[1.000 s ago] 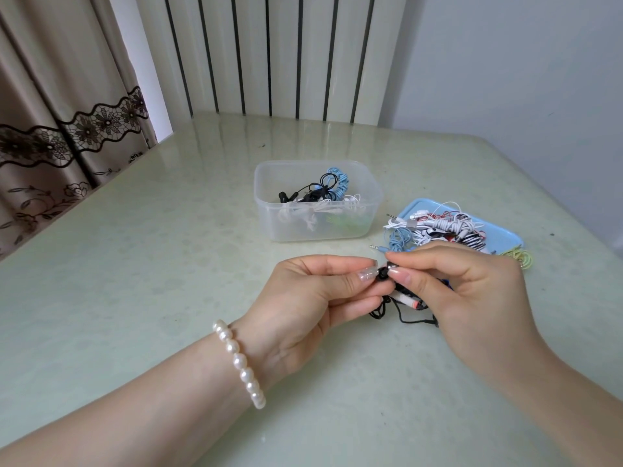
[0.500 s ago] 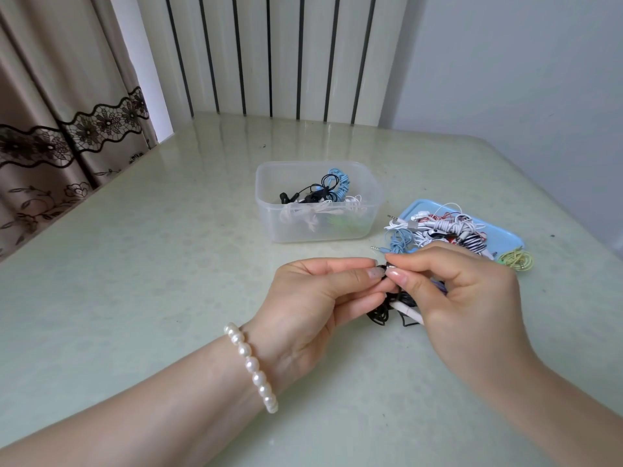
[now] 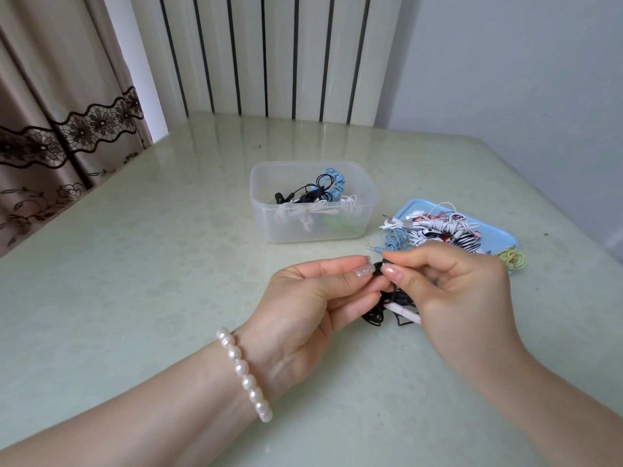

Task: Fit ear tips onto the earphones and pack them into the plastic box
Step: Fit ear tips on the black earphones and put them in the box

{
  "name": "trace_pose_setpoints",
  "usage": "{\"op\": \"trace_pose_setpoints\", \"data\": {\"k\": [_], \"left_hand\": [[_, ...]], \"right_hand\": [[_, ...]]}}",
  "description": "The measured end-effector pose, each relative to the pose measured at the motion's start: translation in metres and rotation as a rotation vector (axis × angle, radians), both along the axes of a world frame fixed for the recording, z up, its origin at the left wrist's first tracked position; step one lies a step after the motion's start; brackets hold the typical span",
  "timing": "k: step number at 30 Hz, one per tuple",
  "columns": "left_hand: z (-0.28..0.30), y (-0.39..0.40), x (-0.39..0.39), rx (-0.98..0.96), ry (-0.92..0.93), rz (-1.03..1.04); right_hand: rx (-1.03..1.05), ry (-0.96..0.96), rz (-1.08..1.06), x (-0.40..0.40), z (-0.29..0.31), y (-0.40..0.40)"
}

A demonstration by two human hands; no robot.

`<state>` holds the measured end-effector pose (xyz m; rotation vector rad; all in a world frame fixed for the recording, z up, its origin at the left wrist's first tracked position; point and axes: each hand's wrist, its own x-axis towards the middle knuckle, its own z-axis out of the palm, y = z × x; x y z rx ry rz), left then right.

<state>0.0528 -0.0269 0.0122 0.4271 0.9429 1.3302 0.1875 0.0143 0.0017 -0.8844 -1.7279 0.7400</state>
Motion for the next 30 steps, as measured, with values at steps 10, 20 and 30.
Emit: {"op": "trace_pose_setpoints", "data": {"k": [10, 20, 30], "left_hand": [[0.0, -0.002, 0.002, 0.053, 0.023, 0.017], [0.002, -0.001, -0.002, 0.087, 0.109, 0.026], [0.0, -0.003, 0.003, 0.133, 0.182, 0.068]], "right_hand": [[0.294, -0.188, -0.136, 0.0, -0.001, 0.001], [-0.032, 0.0, 0.043, 0.006, 0.007, 0.0], [0.008, -0.024, -0.022, 0.004, 0.01, -0.003]]}}
